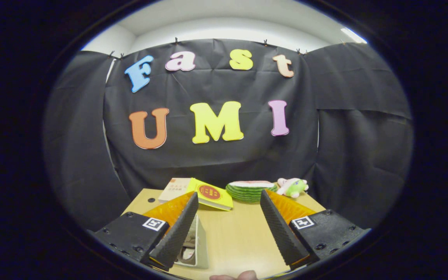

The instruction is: Open the storage box then place both shoes into the box .Put the left shoe in first, then the right shoe, with the right side of both shoes facing outward in a uniform manner.

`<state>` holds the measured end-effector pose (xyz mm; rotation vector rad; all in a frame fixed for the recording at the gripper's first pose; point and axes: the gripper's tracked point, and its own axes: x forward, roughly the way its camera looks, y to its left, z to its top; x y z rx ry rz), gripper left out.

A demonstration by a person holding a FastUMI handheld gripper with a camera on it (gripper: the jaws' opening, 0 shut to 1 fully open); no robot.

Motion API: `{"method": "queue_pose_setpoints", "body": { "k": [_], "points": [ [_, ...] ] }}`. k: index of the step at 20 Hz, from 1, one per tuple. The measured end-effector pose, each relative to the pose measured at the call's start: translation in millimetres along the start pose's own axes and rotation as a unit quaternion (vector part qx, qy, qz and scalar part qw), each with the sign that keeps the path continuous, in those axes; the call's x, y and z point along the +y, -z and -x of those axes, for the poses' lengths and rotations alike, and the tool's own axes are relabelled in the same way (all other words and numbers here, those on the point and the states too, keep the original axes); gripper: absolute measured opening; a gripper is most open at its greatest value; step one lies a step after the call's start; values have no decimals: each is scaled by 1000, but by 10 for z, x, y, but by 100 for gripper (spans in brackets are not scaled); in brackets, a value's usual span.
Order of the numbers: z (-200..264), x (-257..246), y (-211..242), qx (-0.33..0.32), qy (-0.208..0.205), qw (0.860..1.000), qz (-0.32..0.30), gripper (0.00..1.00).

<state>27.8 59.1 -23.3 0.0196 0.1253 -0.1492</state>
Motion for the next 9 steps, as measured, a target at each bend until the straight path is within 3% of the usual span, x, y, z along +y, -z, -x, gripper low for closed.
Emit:
{"method": "queue_pose_setpoints", "body": {
  "k": [9],
  "points": [
    [-85,-23,4,11,-1,1000,2,100]
  ]
}}
